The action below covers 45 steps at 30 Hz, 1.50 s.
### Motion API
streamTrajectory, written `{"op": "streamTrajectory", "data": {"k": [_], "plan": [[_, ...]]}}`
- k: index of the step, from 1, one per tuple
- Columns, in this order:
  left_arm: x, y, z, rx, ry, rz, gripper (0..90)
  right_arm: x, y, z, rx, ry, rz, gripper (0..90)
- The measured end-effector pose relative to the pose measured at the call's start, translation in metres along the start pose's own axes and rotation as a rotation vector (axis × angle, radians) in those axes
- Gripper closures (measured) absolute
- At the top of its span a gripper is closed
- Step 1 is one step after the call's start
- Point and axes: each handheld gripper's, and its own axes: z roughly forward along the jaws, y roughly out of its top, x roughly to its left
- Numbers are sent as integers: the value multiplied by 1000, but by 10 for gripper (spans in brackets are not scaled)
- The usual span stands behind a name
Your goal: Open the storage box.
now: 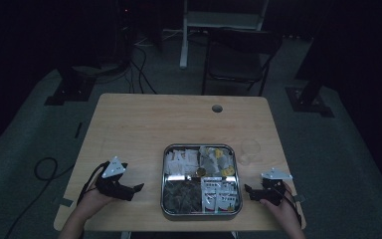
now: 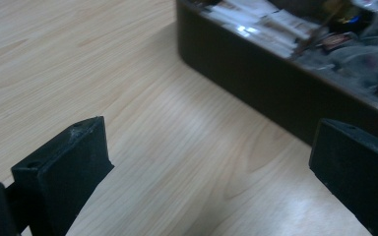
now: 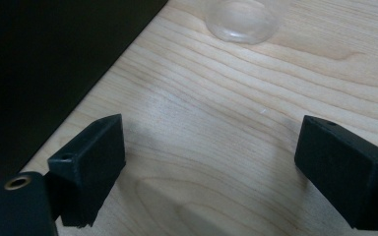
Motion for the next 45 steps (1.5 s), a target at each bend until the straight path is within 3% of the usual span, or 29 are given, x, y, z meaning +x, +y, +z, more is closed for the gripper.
{"op": "streamTrajectory", "data": {"k": [18, 20, 27, 33, 45], "plan": [[-23, 28, 15, -26, -111, 56, 23, 0, 0, 0, 0, -1, 2, 110], [-25, 29, 18, -31, -126, 49, 23, 0, 0, 0, 0, -2, 3, 110], [-37, 36, 31, -16, -158, 75, 23, 0, 0, 0, -1, -2, 2, 111], [-46, 45, 41, -19, -213, 87, 24, 0, 0, 0, -1, -2, 2, 111], [-63, 61, 64, 5, -252, 131, 23, 0, 0, 0, -1, -3, 2, 111]]}}
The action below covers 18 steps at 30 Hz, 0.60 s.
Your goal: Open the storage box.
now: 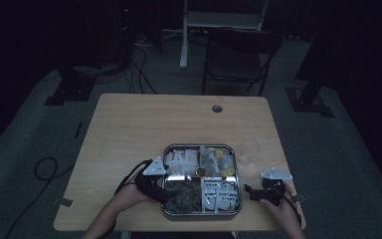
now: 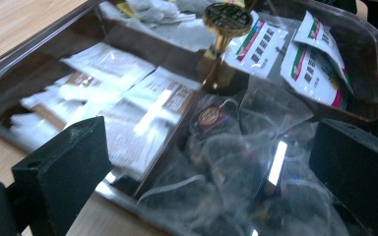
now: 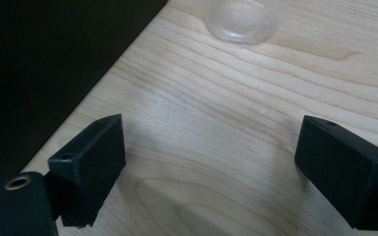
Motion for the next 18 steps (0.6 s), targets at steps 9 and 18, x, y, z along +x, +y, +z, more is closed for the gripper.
{"op": "streamTrajectory", "data": {"k": [9, 18], "plan": [[-5, 16, 19, 4, -13, 22, 24, 0, 0, 0, 2, -1, -1, 111], [-8, 29, 32, 11, -33, 38, 24, 0, 0, 0, 1, 0, 0, 111]]}}
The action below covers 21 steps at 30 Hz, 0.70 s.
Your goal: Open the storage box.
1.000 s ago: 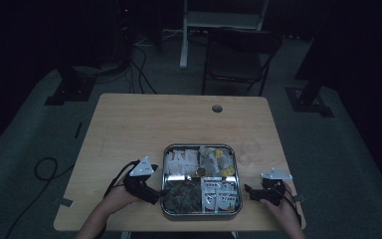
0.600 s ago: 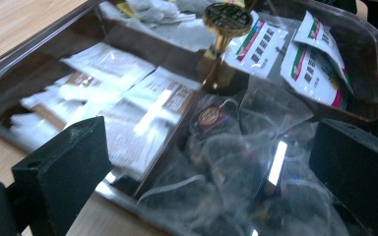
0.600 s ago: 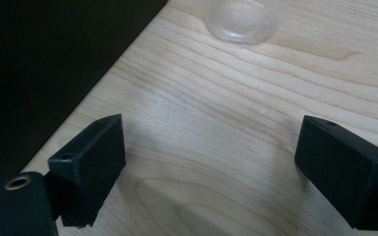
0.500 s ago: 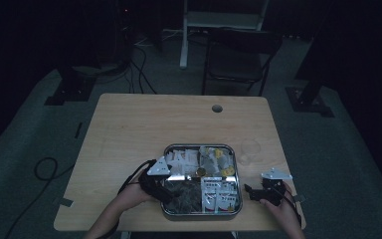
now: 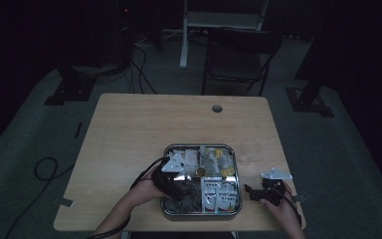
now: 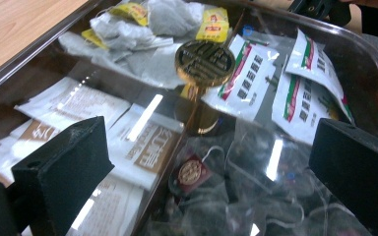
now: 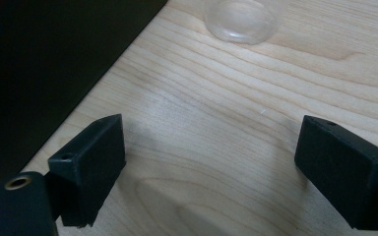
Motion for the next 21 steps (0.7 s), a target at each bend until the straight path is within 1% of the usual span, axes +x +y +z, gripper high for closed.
{"op": "streamTrajectory", "data": {"k": [4, 6, 10, 11, 16, 18, 19, 21], "plan": [[0, 5, 7, 6, -9, 7, 24, 0, 0, 0, 0, 4, -4, 111], [0, 7, 10, 5, -17, 0, 24, 0, 0, 0, 1, 4, -3, 111], [-1, 13, 13, 1, -19, 8, 42, 0, 0, 0, 0, 4, -3, 111], [-1, 14, 14, 3, -26, 10, 42, 0, 0, 0, 1, 4, -3, 111], [-1, 20, 21, 11, -24, 14, 52, 0, 0, 0, 1, 4, -3, 111], [-1, 21, 22, 5, -26, 22, 66, 0, 0, 0, 0, 4, -3, 111], [-1, 22, 24, 7, -30, 26, 140, 0, 0, 0, 1, 4, -3, 111], [-1, 24, 27, 19, -6, 22, 154, 0, 0, 0, 1, 4, -3, 111]]}}
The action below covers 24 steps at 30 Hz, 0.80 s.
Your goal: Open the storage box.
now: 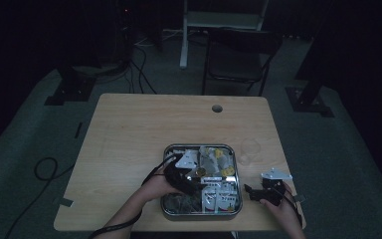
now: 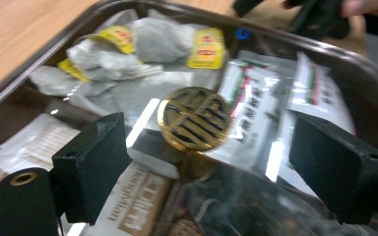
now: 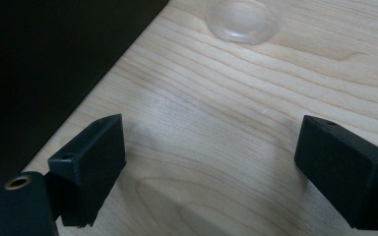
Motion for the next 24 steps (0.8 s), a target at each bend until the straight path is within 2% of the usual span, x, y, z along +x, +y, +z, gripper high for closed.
{"op": "streamTrajectory", "data": {"k": [4, 10, 13, 16, 18, 19, 24], "plan": [[0, 2, 4, 1, -10, 3, 226, 0, 0, 0, 0, 0, 1, 111], [0, 4, 7, 7, -1, 32, 348, 0, 0, 0, 0, 0, 1, 111], [-2, 5, 8, 14, 12, 63, 427, 0, 0, 0, 0, 0, 0, 111], [-3, 5, 10, 17, 20, 69, 470, 0, 0, 0, 0, 0, 0, 111], [-2, 6, 10, 17, 37, 47, 518, 0, 0, 0, 0, 0, 0, 111], [0, 6, 10, 13, 38, 27, 575, 0, 0, 0, -1, 0, 1, 111], [0, 5, 10, 17, 42, 31, 587, 0, 0, 0, -1, 0, 1, 111]]}}
